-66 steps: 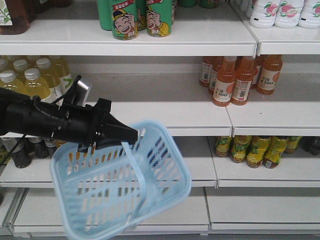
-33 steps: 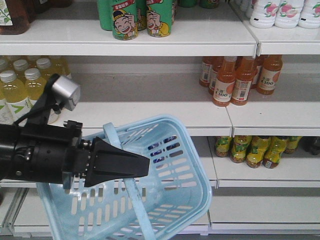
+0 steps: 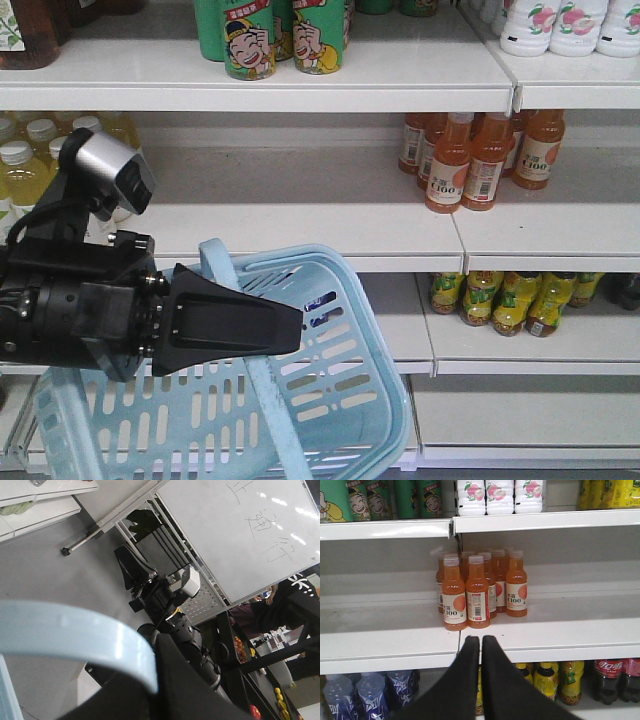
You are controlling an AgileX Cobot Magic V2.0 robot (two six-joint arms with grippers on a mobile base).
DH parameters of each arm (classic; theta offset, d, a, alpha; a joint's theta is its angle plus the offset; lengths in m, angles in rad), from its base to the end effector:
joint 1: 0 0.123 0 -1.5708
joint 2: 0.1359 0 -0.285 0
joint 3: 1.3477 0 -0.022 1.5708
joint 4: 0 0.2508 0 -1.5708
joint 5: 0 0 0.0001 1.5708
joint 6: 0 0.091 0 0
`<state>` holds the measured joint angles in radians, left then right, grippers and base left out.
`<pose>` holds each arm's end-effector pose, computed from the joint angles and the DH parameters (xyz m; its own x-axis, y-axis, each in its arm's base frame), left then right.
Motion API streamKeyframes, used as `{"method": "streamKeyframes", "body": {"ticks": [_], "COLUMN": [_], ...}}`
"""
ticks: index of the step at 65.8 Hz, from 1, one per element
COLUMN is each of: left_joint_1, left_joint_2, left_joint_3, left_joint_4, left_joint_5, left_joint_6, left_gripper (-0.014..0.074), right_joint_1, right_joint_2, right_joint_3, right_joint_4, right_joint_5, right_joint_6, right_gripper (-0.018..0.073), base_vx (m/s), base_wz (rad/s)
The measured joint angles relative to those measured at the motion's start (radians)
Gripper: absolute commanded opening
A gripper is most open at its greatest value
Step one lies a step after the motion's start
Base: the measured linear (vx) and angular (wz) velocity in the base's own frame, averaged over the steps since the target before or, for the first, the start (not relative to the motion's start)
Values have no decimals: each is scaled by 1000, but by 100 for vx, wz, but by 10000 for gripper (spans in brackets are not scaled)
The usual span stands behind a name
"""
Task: Place coke in basket with both arms
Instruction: 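Lift the light-blue basket off the shelf with the left gripper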
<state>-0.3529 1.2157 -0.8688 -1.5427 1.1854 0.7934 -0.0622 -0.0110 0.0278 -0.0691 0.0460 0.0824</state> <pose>0.1758 -0.1546 0.3470 -0.8471 0.0525 -0.5288 0.5312 0.1108 -0.8400 0.0567 -0.0038 0.2002 0.0253 0.0118 -0.9996 0.0650 0.9978 0.0134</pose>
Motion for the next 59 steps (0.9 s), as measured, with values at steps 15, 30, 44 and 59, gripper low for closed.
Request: {"method": "streamKeyframes", "body": {"ticks": [15, 30, 44, 59], "left_joint_1": [-5, -5, -5, -5], "left_joint_2": [0, 0, 0, 0], "left_joint_3": [0, 0, 0, 0], "left_joint_4": [21, 86, 92, 92], "left_joint_5": [6, 8, 8, 8], "left_joint_6": [0, 0, 0, 0], "left_gripper": [-7, -7, -7, -7], "right_joint_1": [0, 0, 0, 0], "right_joint_2": [0, 0, 0, 0], "right_joint_3": [0, 0, 0, 0], "right_joint_4": [0, 0, 0, 0], "right_joint_5": [0, 0, 0, 0], "right_joint_6": [0, 0, 0, 0], "right_gripper": [-2, -2, -2, -2], "base_vx": [0, 0, 0, 0], "base_wz": [0, 0, 0, 0]}}
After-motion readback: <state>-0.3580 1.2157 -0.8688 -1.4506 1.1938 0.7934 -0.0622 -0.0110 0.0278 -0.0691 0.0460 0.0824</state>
